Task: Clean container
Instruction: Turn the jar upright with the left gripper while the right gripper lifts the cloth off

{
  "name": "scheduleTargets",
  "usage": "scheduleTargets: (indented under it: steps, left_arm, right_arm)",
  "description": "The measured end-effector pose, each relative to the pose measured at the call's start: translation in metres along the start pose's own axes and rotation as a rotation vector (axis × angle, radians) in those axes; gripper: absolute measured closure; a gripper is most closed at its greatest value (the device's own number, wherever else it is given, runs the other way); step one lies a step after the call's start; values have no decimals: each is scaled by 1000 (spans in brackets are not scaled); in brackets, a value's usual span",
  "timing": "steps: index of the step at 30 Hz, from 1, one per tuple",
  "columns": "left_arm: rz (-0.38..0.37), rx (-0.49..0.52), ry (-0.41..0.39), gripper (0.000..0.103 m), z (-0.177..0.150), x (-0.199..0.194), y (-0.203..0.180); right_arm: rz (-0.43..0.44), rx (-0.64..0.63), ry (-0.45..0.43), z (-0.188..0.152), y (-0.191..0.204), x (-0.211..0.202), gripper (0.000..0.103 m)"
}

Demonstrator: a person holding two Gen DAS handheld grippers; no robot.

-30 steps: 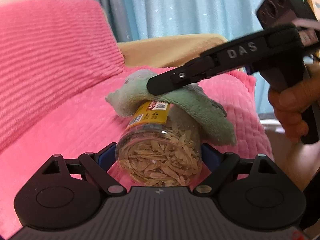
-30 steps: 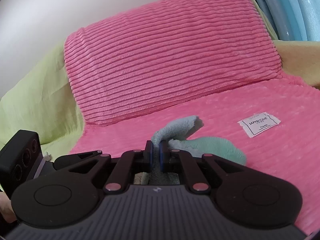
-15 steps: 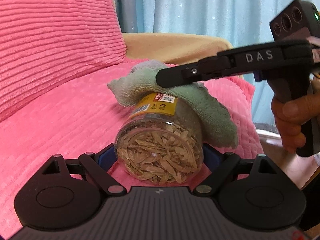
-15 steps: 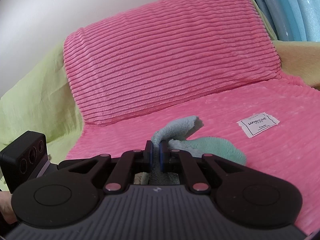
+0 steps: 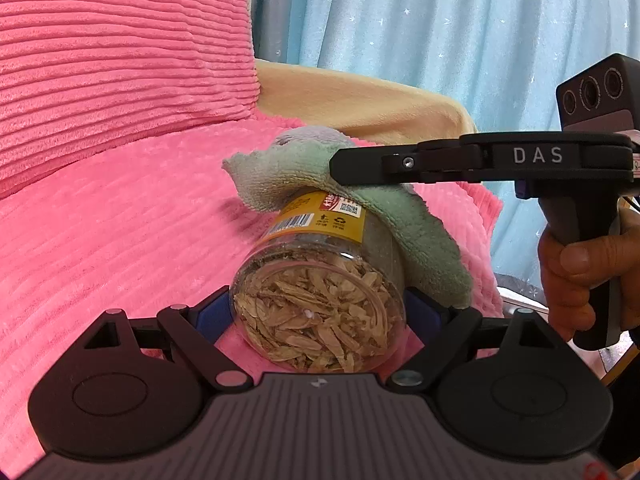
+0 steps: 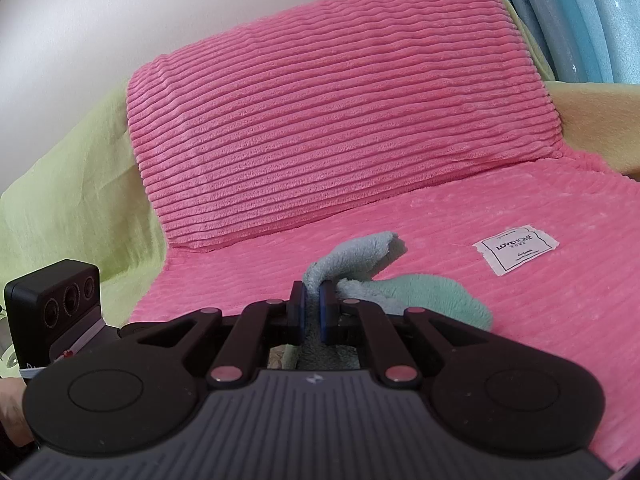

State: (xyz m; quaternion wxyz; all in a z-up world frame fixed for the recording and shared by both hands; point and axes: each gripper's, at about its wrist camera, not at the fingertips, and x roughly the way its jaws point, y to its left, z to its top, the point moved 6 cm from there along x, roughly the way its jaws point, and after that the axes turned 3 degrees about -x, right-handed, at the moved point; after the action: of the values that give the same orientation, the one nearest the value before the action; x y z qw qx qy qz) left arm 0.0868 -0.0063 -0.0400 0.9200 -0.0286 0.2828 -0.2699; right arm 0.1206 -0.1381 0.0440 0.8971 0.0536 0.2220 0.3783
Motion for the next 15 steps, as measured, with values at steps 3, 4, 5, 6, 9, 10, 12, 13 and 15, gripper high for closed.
scheduleTargets:
  steps: [3,4,5,6,9,10,12,13,15]
  left_arm:
    - [-1,0,-3,14,0,0,-1]
    - [1,6,-7,14,0,0,-1]
    - [4,13,-10,14,0,0,-2]
    - [7,21,-14,14,0,0,-3]
    - [22,53,-28,15,1,-1,-6]
    - [28,69,-32,15,2,-2,-7]
    - [46,116,-45,15,4,-6,-11]
    - [57,144,-52,15,6,-9,-13]
    - [72,184,-62,15,8,-14,-18]
  right_arm:
    - [1,-1,0,1,-2,-1,99]
    - [0,-1,0,1,-2,-1,99]
    - [-2,1,-1,1,-3,-1,99]
    - [-5,2,-2,1,-3,-1,99]
    - [-13,1,0,3,-2,-3,99]
    - [-14,1,0,3,-3,-3,99]
    - [-13,8,-2,4,-5,-5,98]
    - [-11,16,-3,5,-6,-6,98]
    - [-4,42,-3,5,-9,-7,98]
